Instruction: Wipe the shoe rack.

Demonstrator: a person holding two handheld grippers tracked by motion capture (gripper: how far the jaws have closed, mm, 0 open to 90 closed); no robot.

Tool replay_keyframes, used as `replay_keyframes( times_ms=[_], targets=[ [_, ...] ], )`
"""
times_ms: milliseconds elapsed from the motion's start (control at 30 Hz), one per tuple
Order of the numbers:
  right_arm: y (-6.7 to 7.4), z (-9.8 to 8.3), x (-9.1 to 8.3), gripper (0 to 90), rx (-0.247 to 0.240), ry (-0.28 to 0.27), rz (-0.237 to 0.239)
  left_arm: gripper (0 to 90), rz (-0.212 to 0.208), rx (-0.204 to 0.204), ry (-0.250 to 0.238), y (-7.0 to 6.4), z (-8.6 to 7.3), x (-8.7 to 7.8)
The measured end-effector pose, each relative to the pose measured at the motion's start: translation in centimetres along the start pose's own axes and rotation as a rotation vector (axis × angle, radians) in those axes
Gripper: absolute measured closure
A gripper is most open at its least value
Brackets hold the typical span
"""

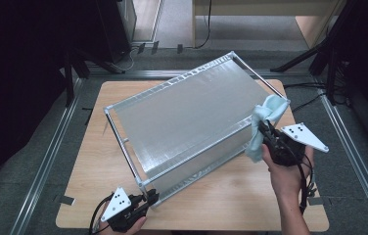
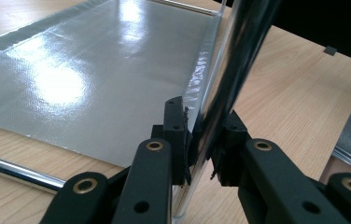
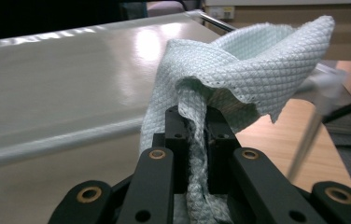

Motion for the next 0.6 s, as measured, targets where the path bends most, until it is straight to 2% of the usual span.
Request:
replay_keyframes(
  times_ms=[200,300,367,433,500,600],
  targets=[
    [-2.1,-0.1,1.0,82.5,0.024,0.016,-0.05,78.3,0.012,-0.006,-0.002,0.4,-0.1,-0.4],
    [-3.2,0.5,1.6,82.5,0.038,0.024,-0.085,78.4,0.02,-0.007,-0.002,0.7,-0.1,-0.8],
    [-3.3,1.0,2.0,82.5,0.041,0.019,-0.083,78.4,0.021,-0.011,-0.005,0.9,-0.1,-1.0],
    [-2.7,1.4,2.1,82.4,0.032,0.013,-0.064,78.4,0.019,-0.008,-0.001,1.0,-0.1,-1.1],
    [-1.5,1.6,1.9,82.5,0.016,0.007,-0.037,78.4,0.02,-0.007,-0.002,1.0,-0.1,-1.0],
    [1.3,1.6,1.3,82.4,-0.019,0.004,0.016,78.4,0.017,-0.009,-0.002,1.0,-0.1,-1.0]
  ],
)
Point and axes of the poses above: each handheld gripper's, and its own axes: x roughly forward along the jaws, z roughly out of its top, y roughly to its left, the point moved 10 cm from there along x, roughly forward along the jaws, and after that the axes turned 14 degrees about -z, right-handed, at the moved point
